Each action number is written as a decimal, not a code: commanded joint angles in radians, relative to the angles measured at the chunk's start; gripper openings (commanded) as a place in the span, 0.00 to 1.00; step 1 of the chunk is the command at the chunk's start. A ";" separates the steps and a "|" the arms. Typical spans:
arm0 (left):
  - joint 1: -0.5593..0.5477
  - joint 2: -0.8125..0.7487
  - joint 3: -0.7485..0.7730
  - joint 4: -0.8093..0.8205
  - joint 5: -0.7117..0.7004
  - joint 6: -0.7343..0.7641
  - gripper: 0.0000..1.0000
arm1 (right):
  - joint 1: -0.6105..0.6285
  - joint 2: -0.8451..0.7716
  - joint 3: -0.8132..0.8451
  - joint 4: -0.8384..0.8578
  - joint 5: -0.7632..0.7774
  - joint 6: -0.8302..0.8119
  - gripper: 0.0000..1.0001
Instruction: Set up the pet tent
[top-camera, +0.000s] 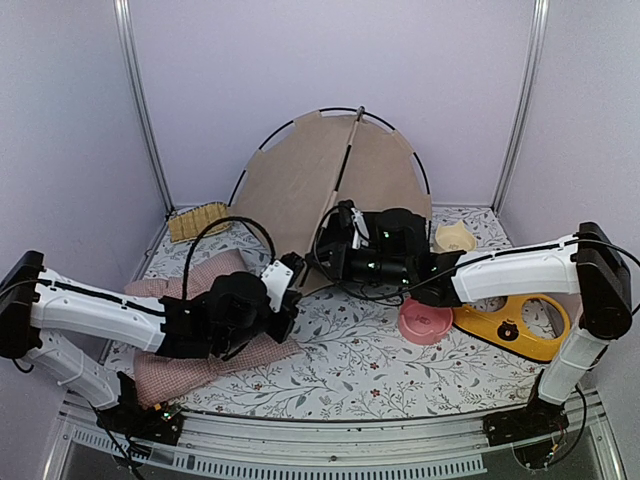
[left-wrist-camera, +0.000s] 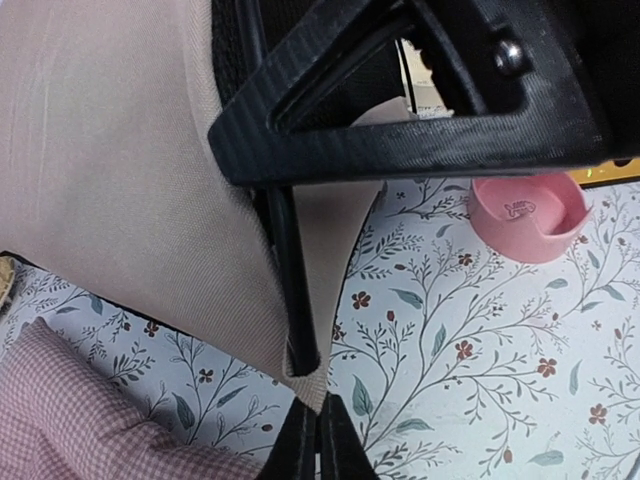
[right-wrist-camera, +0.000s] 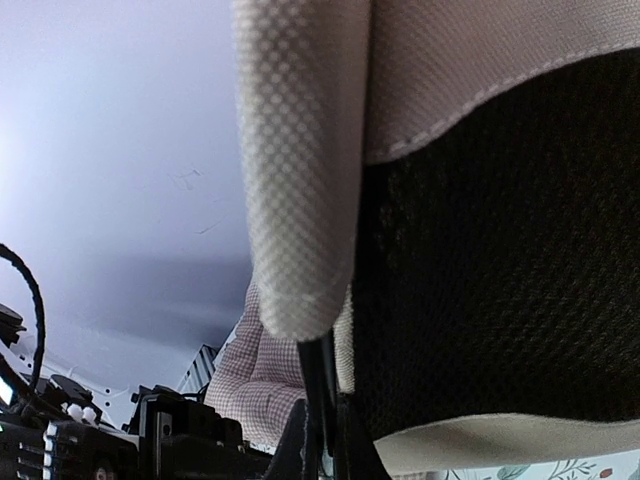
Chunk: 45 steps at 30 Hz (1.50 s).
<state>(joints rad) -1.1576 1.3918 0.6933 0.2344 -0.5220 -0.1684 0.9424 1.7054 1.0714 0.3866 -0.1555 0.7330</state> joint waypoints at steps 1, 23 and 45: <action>0.022 -0.071 0.021 0.046 0.035 -0.015 0.18 | -0.001 0.016 0.013 -0.116 0.032 -0.017 0.00; 0.057 -0.034 -0.117 0.207 0.177 -0.067 0.34 | -0.011 -0.019 0.130 -0.155 -0.006 -0.026 0.00; 0.076 0.040 -0.061 0.224 0.099 -0.072 0.22 | -0.012 -0.052 0.123 -0.178 -0.011 -0.024 0.00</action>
<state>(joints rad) -1.0985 1.4155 0.5991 0.4297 -0.4126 -0.2409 0.9356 1.6897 1.1713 0.2005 -0.1520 0.6964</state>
